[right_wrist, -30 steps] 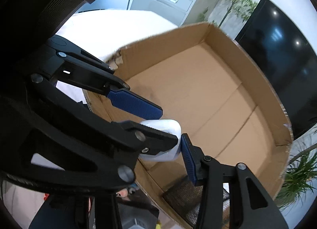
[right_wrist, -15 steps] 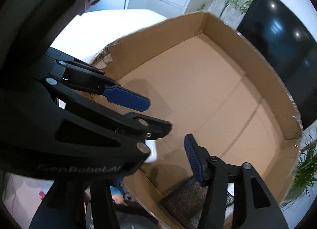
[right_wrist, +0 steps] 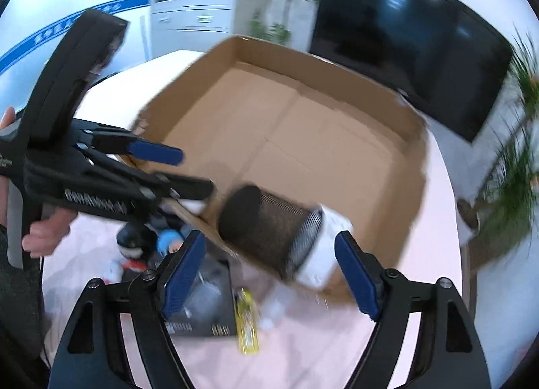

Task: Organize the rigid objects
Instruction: 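Carry the earbud case into the box and open the right gripper, then grasp the black UGREEN charger box with the right gripper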

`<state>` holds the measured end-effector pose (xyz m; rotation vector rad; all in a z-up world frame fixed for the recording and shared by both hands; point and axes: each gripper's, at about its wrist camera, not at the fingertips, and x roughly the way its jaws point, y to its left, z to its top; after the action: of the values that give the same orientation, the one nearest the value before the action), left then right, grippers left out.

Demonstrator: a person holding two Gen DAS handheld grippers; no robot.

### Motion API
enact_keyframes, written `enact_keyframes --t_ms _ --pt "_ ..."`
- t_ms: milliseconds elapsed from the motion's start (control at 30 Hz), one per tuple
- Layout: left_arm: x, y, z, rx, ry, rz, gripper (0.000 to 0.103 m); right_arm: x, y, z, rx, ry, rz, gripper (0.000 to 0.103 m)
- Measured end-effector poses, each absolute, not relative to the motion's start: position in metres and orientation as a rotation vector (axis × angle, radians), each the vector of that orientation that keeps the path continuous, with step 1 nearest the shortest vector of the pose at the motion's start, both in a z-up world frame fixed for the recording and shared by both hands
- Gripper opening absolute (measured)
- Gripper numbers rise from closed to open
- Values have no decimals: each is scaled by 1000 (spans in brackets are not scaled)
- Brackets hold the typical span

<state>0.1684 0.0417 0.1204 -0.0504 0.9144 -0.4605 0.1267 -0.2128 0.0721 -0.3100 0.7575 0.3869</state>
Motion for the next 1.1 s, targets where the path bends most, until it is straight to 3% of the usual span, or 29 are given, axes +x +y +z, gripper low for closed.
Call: enact_keyframes --t_ms 233,400,667,767,800,867,967,1033,1100 --pt "109 36 78 -72 1000 -328 66 84 -250 10 -199 839 482 80" --pt "86 41 47 -155 1034 -217 66 50 -234 -31 -270 810 587 80" --pt "94 43 10 -288 1093 -232 65 59 -207 -47 -411 745 657 80" --pt "94 43 11 -293 1083 -249 52 74 -202 -57 -405 784 716 80" --pt "91 42 13 -284 1084 -263 44 74 -202 -61 -409 789 723 72" --pt "84 37 18 -240 1093 -291 40 61 -202 -65 -460 774 704 68" --pt "72 30 19 -157 1076 -328 45 37 -203 -68 -506 750 746 67" --pt "73 27 15 -170 1094 -358 62 34 -201 -68 -512 729 701 68" --pt "73 22 12 -177 1092 -373 65 41 -199 -69 -482 743 654 70"
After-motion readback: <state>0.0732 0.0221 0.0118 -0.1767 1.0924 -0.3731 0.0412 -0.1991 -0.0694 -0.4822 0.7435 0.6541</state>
